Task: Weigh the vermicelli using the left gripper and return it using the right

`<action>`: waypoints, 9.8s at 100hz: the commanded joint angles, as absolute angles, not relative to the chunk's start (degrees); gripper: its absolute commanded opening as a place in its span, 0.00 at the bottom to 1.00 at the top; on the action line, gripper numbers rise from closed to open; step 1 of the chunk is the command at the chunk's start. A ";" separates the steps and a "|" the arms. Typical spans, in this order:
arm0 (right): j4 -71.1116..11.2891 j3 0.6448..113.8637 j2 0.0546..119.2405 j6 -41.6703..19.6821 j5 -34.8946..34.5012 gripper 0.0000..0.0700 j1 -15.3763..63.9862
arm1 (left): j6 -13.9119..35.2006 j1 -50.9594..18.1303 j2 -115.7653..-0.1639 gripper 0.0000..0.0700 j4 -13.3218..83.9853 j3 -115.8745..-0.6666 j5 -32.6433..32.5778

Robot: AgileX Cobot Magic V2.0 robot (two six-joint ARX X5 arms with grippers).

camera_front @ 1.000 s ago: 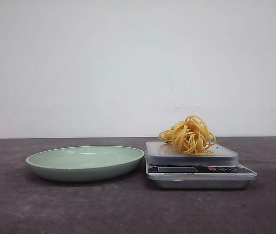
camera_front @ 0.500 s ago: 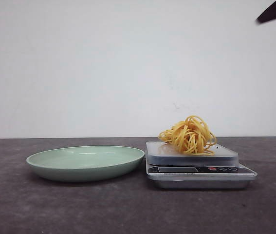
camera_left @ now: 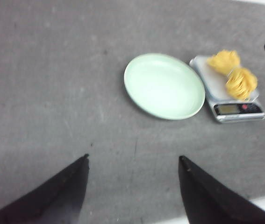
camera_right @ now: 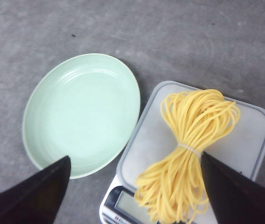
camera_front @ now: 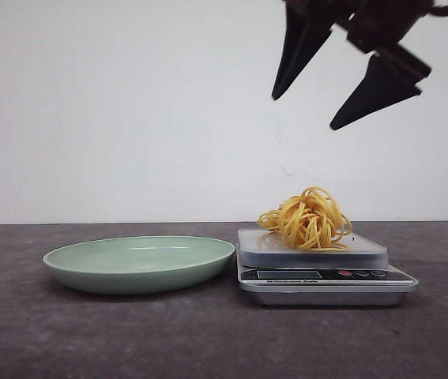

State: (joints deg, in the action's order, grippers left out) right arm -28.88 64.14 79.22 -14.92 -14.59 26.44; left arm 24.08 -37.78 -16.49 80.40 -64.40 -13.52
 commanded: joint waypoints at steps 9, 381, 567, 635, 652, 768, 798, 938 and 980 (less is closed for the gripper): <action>-28.73 65.47 84.40 -15.59 -13.39 0.78 26.72 | 26.35 -38.26 -14.41 0.50 80.18 -62.81 -13.45; -68.49 81.30 30.63 -7.79 14.17 0.69 38.04 | 24.69 -38.26 -13.15 0.50 74.76 -61.78 -17.56; -41.56 36.21 11.46 -19.07 -8.99 0.01 24.40 | 21.28 -38.26 -13.04 0.01 54.39 -47.27 -16.69; -41.56 36.21 11.46 -19.07 -8.99 0.01 24.40 | 7.75 -8.08 -5.61 0.01 20.38 -23.64 -8.34; -41.56 36.21 11.46 -19.07 -9.02 0.01 24.40 | 7.84 -5.15 -0.47 0.01 14.41 -12.38 -7.35; -41.56 36.21 11.46 -19.07 -8.99 0.01 24.40 | 4.56 -4.10 -0.19 0.01 12.01 -1.32 -3.86; -41.56 36.21 11.46 -19.05 -8.99 0.01 24.40 | 4.56 -4.10 -0.19 0.01 12.01 -1.32 -3.86; -9.72 0.69 0.23 -0.40 0.91 0.01 -1.43 | 4.56 -4.10 -0.19 0.01 12.01 -1.32 -4.01; -8.99 0.71 0.23 -0.40 1.13 0.01 -1.43 | 4.56 -4.10 -0.19 0.01 12.01 -1.32 -4.01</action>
State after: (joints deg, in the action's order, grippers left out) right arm -9.58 0.86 0.38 -0.82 1.08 -1.34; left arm 5.30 -4.23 -0.25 11.51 -2.28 -4.12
